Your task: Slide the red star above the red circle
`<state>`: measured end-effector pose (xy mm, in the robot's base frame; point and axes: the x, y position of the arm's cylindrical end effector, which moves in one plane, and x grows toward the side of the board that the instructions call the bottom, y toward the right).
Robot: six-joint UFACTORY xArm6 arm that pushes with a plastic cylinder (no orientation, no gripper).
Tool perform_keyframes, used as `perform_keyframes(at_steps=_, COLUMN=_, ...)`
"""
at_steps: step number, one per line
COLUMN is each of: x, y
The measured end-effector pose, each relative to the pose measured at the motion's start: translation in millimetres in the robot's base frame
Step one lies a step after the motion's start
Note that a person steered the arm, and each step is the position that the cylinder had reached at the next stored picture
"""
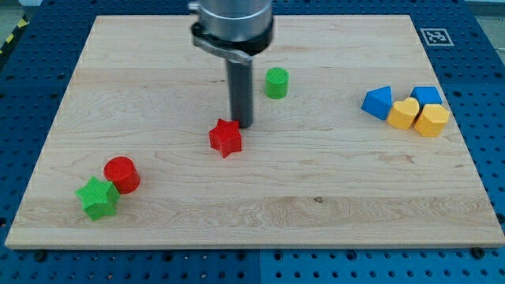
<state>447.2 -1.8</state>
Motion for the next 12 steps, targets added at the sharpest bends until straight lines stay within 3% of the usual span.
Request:
perform_keyframes(at_steps=2, x=31, y=29)
perform_keyframes(at_steps=10, x=16, y=-181)
perform_keyframes(at_steps=12, x=17, y=-189)
